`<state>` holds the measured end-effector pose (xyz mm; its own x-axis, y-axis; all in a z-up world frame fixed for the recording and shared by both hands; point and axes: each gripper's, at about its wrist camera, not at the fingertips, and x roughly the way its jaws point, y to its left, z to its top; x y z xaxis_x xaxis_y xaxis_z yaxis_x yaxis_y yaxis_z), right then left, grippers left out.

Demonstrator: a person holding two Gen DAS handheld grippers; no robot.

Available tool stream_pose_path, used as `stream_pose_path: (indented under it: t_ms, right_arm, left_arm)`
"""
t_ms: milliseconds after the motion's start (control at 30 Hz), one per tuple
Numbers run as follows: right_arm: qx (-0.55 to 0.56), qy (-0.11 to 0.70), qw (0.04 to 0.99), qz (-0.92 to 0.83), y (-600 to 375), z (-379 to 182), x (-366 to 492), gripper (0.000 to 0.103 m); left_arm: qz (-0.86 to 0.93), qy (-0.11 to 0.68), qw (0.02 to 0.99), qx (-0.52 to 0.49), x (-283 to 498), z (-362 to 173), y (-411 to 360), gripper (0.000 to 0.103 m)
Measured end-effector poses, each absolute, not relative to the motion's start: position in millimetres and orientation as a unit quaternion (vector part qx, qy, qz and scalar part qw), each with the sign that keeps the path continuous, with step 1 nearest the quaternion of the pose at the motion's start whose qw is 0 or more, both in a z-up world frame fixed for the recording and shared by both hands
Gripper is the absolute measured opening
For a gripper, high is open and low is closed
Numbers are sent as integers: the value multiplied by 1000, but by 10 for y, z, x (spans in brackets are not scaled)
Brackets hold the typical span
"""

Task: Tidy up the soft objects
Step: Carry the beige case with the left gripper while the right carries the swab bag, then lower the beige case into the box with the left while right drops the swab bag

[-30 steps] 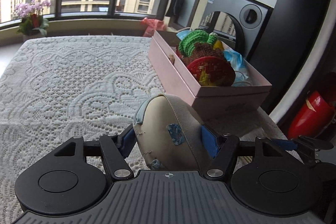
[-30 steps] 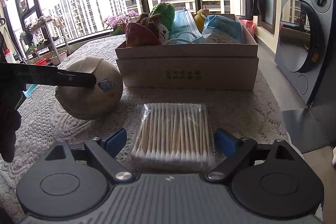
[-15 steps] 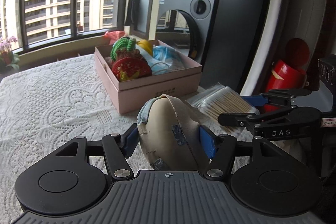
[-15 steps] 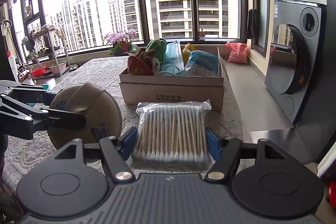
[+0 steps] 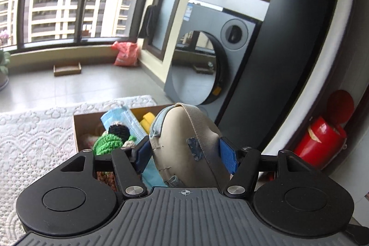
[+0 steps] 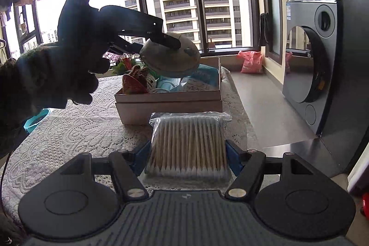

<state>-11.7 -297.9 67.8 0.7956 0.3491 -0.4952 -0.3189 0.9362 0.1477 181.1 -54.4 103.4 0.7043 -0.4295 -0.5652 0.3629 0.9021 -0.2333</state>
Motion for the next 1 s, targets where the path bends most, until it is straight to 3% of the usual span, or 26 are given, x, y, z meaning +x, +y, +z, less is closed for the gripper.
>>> stream_pose_path:
  t_ms: [67, 200, 567, 633, 767, 1000]
  right_arm:
    - [30, 273, 946, 172, -3011, 638, -100, 69]
    - [38, 292, 942, 160, -3054, 551, -33, 69]
    - [35, 295, 941, 164, -2981, 567, -29, 69]
    - [39, 292, 941, 167, -2975, 587, -37, 69]
    - [41, 284, 943, 171, -2974, 673, 0, 68]
    - [62, 244, 948, 194, -3148, 1226, 417, 68]
  left_arm:
    - [-199, 324, 924, -29, 1865, 907, -575, 76]
    - [-188, 309, 932, -19, 1784, 936, -573, 77]
    - [-170, 262, 949, 37, 1537, 1240, -595, 72]
    - [-169, 255, 952, 30, 1500, 1300, -559, 69]
    - [-197, 263, 944, 7, 1444, 1294, -539, 44]
    - [-203, 300, 930, 61, 1538, 957, -697, 42]
